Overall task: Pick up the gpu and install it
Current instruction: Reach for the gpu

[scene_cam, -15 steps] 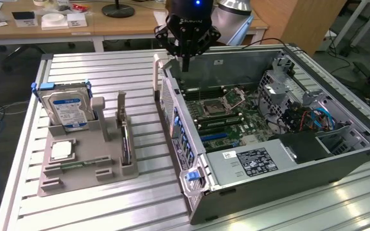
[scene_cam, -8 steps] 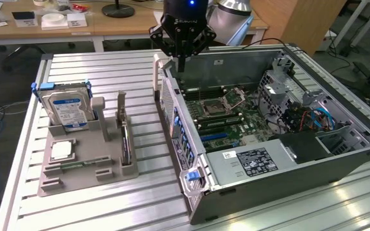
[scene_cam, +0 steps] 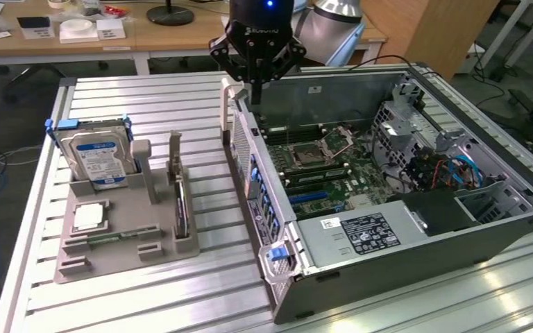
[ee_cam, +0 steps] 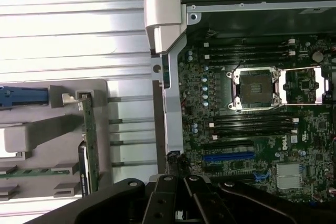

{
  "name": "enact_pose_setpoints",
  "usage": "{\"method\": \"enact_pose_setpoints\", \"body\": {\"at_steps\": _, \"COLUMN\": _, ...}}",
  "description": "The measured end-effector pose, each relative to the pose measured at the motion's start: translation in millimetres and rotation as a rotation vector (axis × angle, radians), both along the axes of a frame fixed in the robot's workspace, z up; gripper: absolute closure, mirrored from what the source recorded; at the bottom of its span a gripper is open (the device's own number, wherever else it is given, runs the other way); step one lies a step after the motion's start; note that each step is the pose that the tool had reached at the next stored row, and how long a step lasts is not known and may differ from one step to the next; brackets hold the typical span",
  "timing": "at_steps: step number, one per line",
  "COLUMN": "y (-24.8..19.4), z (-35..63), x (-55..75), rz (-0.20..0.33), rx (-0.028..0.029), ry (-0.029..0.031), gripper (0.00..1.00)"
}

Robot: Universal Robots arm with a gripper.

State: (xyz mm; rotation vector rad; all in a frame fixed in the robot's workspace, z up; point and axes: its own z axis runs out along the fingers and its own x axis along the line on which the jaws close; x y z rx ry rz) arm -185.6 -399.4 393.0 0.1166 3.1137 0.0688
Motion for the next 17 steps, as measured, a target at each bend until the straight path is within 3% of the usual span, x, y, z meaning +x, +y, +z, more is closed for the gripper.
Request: {"method": "enact_pose_setpoints", "body": {"at_steps": 17, "y": -0.4, "z": -0.2, "x": -18.1, "rz": 0.000, "rx": 0.0000, "ry": 0.0000, "gripper": 0.89}}
